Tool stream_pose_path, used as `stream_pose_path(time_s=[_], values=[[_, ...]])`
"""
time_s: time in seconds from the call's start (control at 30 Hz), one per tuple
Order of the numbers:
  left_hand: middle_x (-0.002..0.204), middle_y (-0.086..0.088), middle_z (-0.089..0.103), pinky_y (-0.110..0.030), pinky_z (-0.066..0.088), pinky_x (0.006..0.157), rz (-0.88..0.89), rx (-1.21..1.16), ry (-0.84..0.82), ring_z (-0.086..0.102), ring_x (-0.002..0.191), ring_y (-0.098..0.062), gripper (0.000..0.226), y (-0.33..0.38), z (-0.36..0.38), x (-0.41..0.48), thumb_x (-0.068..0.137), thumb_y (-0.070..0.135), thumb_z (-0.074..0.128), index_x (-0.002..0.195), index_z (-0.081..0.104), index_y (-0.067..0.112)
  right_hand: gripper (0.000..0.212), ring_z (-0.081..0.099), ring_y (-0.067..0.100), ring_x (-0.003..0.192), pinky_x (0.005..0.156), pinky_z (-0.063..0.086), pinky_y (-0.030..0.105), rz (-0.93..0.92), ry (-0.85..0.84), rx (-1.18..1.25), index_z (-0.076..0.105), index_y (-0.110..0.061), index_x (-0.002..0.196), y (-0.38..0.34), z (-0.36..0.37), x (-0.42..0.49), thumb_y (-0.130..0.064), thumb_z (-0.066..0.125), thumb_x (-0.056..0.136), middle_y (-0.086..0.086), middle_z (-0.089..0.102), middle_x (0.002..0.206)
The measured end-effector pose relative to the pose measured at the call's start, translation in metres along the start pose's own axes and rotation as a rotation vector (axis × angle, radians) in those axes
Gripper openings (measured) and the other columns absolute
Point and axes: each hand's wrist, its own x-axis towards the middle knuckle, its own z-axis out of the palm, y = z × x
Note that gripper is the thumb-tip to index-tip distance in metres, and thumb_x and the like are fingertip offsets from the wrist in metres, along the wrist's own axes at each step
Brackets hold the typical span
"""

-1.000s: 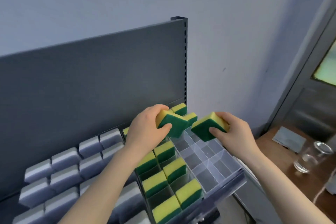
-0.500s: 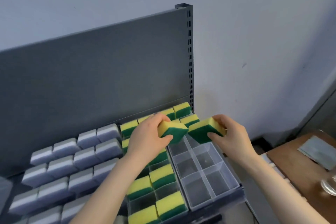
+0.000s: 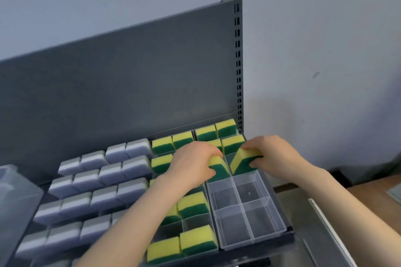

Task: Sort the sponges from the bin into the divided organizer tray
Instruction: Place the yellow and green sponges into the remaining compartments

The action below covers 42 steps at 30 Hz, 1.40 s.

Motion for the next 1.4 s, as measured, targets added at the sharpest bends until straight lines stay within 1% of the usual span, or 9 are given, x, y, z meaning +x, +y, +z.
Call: stream_pose_path(time_s=[0.2, 0.33, 0.53, 0.83, 0.97, 1.07, 1.17, 1.3, 1.4], values=[[0.119, 0.003, 0.061, -0.029, 0.048, 0.074, -0.043, 0.026, -0.131, 0.057, 0.104, -0.020, 0.057, 0.006, 0.004, 0.020, 0.072, 0.030, 0.081, 0.124, 0.057, 0.025, 0.030, 0.058, 0.022, 0.095, 0.074, 0.047, 0.029, -0.071, -0.145, -0.135, 0.064, -0.025, 0.106, -0.008, -0.006, 0.021, -0.017, 0.068, 0.078, -0.003, 0.064, 0.102], [0.118, 0.002, 0.061, -0.030, 0.049, 0.075, -0.079, 0.020, -0.158, 0.058, 0.102, -0.021, 0.056, 0.007, 0.022, 0.021, 0.072, 0.030, 0.081, 0.122, 0.058, 0.021, 0.023, 0.058, 0.023, 0.092, 0.070, 0.048, 0.029, -0.089, -0.195, -0.210, 0.063, -0.020, 0.100, -0.012, 0.019, 0.020, -0.009, 0.058, 0.080, 0.000, 0.063, 0.098], [0.118, -0.001, 0.063, -0.032, 0.049, 0.078, -0.101, 0.037, -0.065, 0.059, 0.103, -0.023, 0.048, 0.011, 0.045, 0.018, 0.080, 0.024, 0.075, 0.124, 0.058, 0.023, 0.023, 0.055, 0.022, 0.084, 0.064, 0.036, 0.025, -0.100, -0.149, -0.215, 0.062, -0.020, 0.099, -0.007, 0.034, 0.018, -0.007, 0.051, 0.084, 0.001, 0.059, 0.090], [0.108, 0.001, 0.063, -0.027, 0.047, 0.068, -0.112, 0.011, -0.010, 0.059, 0.091, -0.019, 0.045, 0.014, 0.046, 0.013, 0.081, 0.023, 0.073, 0.123, 0.058, 0.023, 0.028, 0.054, 0.018, 0.092, 0.071, 0.045, 0.026, -0.160, -0.146, -0.164, 0.059, -0.021, 0.115, 0.006, 0.041, 0.021, -0.015, 0.054, 0.088, 0.002, 0.062, 0.105], [0.102, 0.005, 0.062, -0.027, 0.046, 0.063, -0.105, 0.007, 0.013, 0.057, 0.090, -0.016, 0.047, 0.016, 0.039, 0.008, 0.077, 0.028, 0.074, 0.121, 0.057, 0.026, 0.041, 0.054, 0.015, 0.100, 0.081, 0.047, 0.026, -0.185, -0.150, -0.078, 0.055, -0.028, 0.124, 0.010, 0.035, 0.017, -0.026, 0.065, 0.084, -0.004, 0.062, 0.114], [0.116, 0.008, 0.061, -0.032, 0.050, 0.073, -0.111, -0.006, 0.083, 0.055, 0.104, -0.015, 0.056, 0.013, 0.031, -0.003, 0.077, 0.040, 0.072, 0.128, 0.052, 0.030, 0.052, 0.053, 0.013, 0.112, 0.090, 0.044, 0.026, -0.193, -0.026, -0.005, 0.052, -0.029, 0.130, 0.008, 0.022, 0.012, -0.035, 0.069, 0.081, -0.008, 0.060, 0.124], [0.123, 0.012, 0.060, -0.032, 0.052, 0.081, -0.149, -0.045, 0.165, 0.056, 0.110, -0.011, 0.050, 0.004, 0.019, -0.023, 0.082, 0.044, 0.067, 0.129, 0.053, 0.032, 0.044, 0.058, 0.013, 0.110, 0.089, 0.048, 0.029, -0.208, 0.094, 0.056, 0.058, -0.027, 0.125, -0.006, 0.011, 0.007, -0.033, 0.068, 0.082, -0.009, 0.063, 0.121], [0.116, 0.016, 0.063, -0.022, 0.049, 0.073, -0.260, -0.040, 0.222, 0.059, 0.102, -0.004, 0.037, -0.021, 0.007, -0.062, 0.085, 0.044, 0.063, 0.121, 0.058, 0.035, 0.042, 0.061, 0.010, 0.103, 0.088, 0.051, 0.028, -0.244, 0.118, 0.123, 0.059, -0.024, 0.125, -0.041, 0.016, 0.001, -0.027, 0.067, 0.084, -0.009, 0.066, 0.114], [0.111, 0.016, 0.064, -0.015, 0.038, 0.062, -0.341, -0.020, 0.237, 0.059, 0.095, -0.002, 0.034, -0.046, 0.000, -0.098, 0.086, 0.043, 0.061, 0.120, 0.059, 0.036, 0.044, 0.059, 0.008, 0.106, 0.089, 0.048, 0.024, -0.269, 0.087, 0.110, 0.056, -0.024, 0.127, -0.074, 0.031, -0.002, -0.029, 0.066, 0.085, -0.010, 0.065, 0.117]])
